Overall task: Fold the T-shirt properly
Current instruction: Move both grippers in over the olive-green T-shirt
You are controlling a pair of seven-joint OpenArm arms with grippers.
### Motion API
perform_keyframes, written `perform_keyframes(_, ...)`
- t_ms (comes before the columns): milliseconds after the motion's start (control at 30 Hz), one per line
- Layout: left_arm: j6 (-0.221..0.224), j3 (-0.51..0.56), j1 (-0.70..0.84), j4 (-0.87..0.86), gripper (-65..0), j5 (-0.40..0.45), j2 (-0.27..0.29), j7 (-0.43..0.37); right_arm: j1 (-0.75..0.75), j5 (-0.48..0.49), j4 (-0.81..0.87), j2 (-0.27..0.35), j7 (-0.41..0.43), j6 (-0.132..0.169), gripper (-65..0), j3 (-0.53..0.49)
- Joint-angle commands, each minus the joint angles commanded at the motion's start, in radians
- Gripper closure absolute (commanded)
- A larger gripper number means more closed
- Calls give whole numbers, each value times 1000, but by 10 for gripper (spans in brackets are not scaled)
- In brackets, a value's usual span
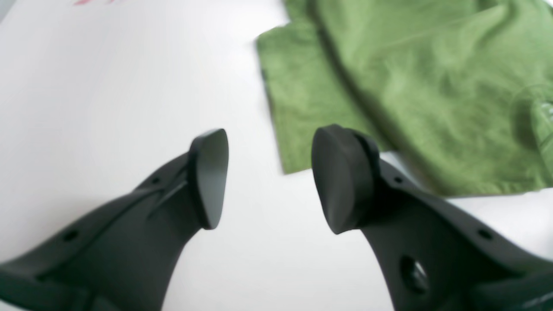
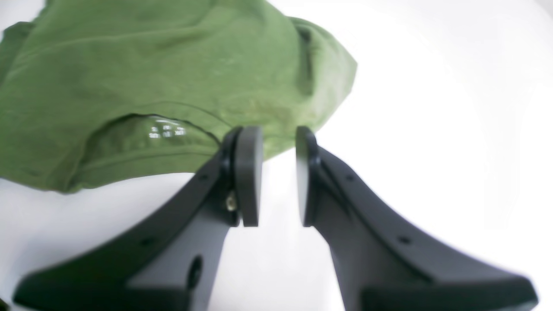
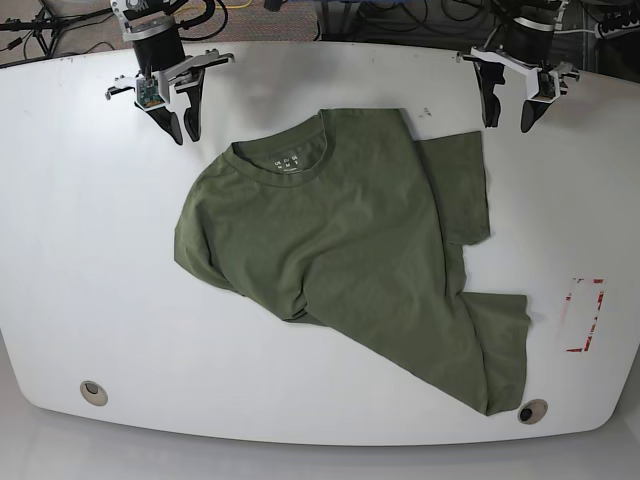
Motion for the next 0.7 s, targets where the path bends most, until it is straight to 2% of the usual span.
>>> perform_keyframes(200, -6, 13, -31, -27, -331, 8, -5, 12, 52, 30, -3, 11, -61, -31, -135, 0)
perform_keyframes(267, -7, 29, -43, -63, -331, 7, 0, 13, 120, 56, -11, 6, -152, -40, -156, -6)
perform_keyframes(533, -10, 28, -46, -73, -335, 12, 3, 16, 162, 68, -21, -28, -214, -38, -201, -10)
perform_keyframes(700, -9, 24, -37, -87, -346, 10, 8, 4, 211, 74, -11, -40, -289, -34, -248, -24)
